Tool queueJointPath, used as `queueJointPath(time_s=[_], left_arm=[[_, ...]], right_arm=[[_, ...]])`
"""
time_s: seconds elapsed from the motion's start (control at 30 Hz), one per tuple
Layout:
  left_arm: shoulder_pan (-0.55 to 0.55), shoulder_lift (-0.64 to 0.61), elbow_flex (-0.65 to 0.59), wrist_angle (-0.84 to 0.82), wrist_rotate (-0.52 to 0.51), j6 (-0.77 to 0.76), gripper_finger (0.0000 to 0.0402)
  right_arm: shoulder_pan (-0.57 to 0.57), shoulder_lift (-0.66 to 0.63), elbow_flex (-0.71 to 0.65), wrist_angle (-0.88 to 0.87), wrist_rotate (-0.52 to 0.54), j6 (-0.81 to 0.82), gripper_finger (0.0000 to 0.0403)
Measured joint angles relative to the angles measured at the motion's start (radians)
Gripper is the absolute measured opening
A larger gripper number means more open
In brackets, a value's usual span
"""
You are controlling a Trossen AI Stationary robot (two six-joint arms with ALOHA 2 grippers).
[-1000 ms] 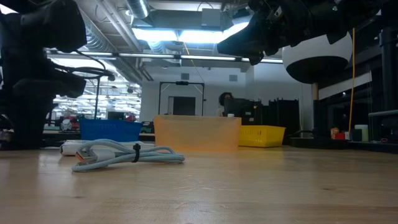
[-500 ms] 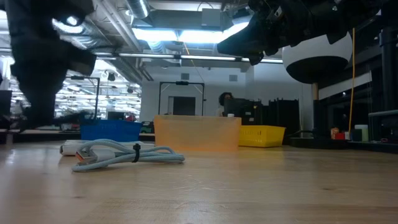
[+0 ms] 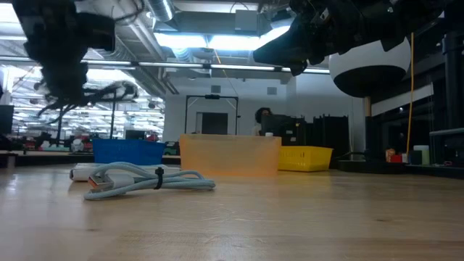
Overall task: Pick and place items into bin
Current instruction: Put the black USB cable wire into the blue basket
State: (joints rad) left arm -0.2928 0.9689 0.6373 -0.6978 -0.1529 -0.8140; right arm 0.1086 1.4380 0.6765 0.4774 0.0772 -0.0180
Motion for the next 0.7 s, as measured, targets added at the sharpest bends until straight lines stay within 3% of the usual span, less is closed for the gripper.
queueJointPath(time_s=[0.3, 0.7], left_arm=[[0.000, -0.090, -0.007, 0.227, -0.075, 0.258, 0.0036], [0.000, -0.101, -0.208, 0.733, -0.120, 0.496, 0.0035]], right_arm=[[0.000, 0.000, 0.000, 0.000, 0.000, -0.013, 0.0035], [0.000, 0.000, 0.000, 0.000, 0.000, -0.012, 0.0035]])
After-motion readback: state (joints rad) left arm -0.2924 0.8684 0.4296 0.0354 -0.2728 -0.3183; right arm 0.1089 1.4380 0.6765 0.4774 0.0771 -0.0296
